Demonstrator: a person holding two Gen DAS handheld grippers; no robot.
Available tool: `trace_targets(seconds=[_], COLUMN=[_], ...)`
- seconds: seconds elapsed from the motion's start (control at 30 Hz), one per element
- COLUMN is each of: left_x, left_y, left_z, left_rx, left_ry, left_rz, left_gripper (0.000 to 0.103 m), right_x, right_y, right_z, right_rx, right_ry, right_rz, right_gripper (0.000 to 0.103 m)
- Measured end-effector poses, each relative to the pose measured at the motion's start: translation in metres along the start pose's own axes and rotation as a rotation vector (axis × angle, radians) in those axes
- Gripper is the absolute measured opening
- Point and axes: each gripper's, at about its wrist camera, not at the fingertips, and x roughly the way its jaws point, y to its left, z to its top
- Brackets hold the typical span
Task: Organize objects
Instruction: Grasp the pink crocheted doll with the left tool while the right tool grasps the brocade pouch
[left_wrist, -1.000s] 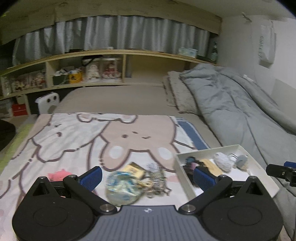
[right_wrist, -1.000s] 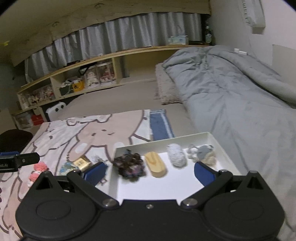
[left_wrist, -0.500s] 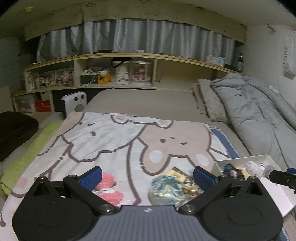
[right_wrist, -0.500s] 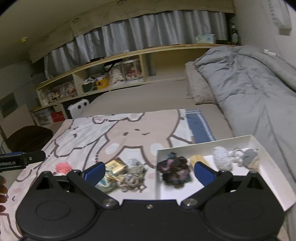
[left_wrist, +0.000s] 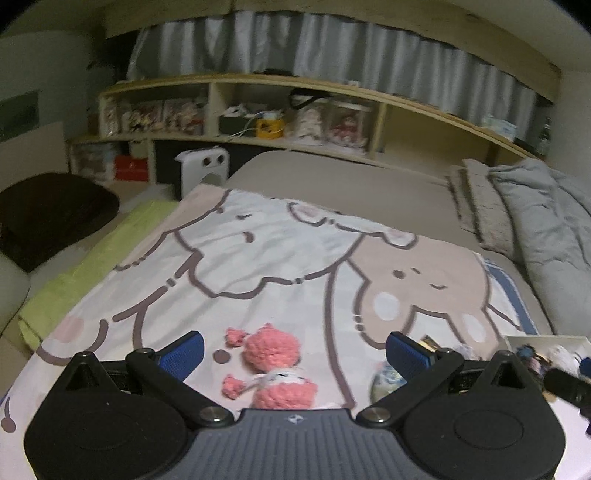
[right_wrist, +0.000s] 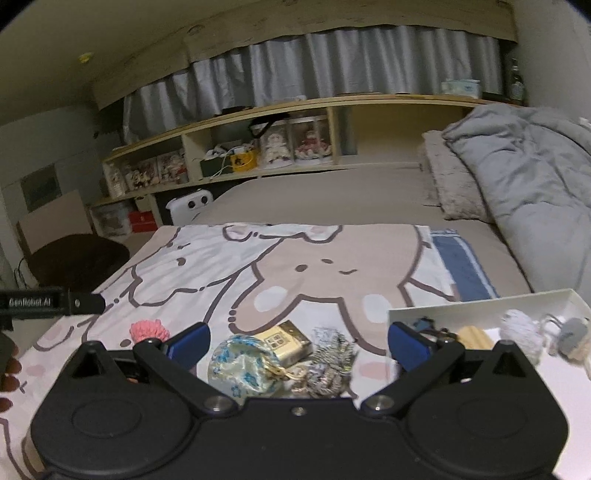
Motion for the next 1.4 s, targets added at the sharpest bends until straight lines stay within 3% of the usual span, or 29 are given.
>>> trace_targets(seconds=[0.13,0.3,0.5,0.6,0.77,0.87,1.03,1.17,1.23,1.4], left_x=[0.017,0.041,0.068,0.079,0.101,0.110,0.117,0.123,0.122,0.113], left_y=[0.010,0.017,0.024,0.023,0.023,0.024,0.015,0.017,0.016,0.017], left_z=[0.002,0.000,-0.002,-0.004,-0.015,-0.023,-0.029,-0.036,-0.038,-0.038], left_rx=[-0.047,-0.101,-0.152,-0.146,-0.151,-0.157,-0.082,-0.085,-0.054,-0.025], left_ry=[0.022,0.075,0.135,0.164,0.213,0.238,0.249,0.291,0.289,0.317], left_rz=[0.007,-0.038,-0.082,-0.070,-0.060,-0.047,-0.037,-0.038,-0.037,-0.078], left_gripper=[0.103,0.103,0.091,0.085,0.084,0.084,0.083,0.057,0.055,0.052], right_x=[0.021,0.045,0.072,0.084,0.103,0.112,0.124,0.127,0.125,0.118], right_y=[0.012,0.026,0.044,0.050,0.060,0.062,0.062,0.059,0.058,0.060], right_z=[-0.004,-0.012,-0.029,-0.038,-0.052,-0.059,-0.070,-0.074,-0.073,-0.070], right_rx=[-0.039,-0.141,-0.370,-0.428,-0.520,-0.526,-0.540,-0.530,-0.521,-0.491], right_ry=[0.006,0.013,0.065,0.103,0.152,0.160,0.161,0.146,0.151,0.168], right_rz=[0.026,0.053,0.100,0.128,0.158,0.170,0.141,0.126,0.150,0.135], right_gripper=[0.103,0.103,0.103,0.103,0.103,0.103,0.103,0.100,0.089,0.084])
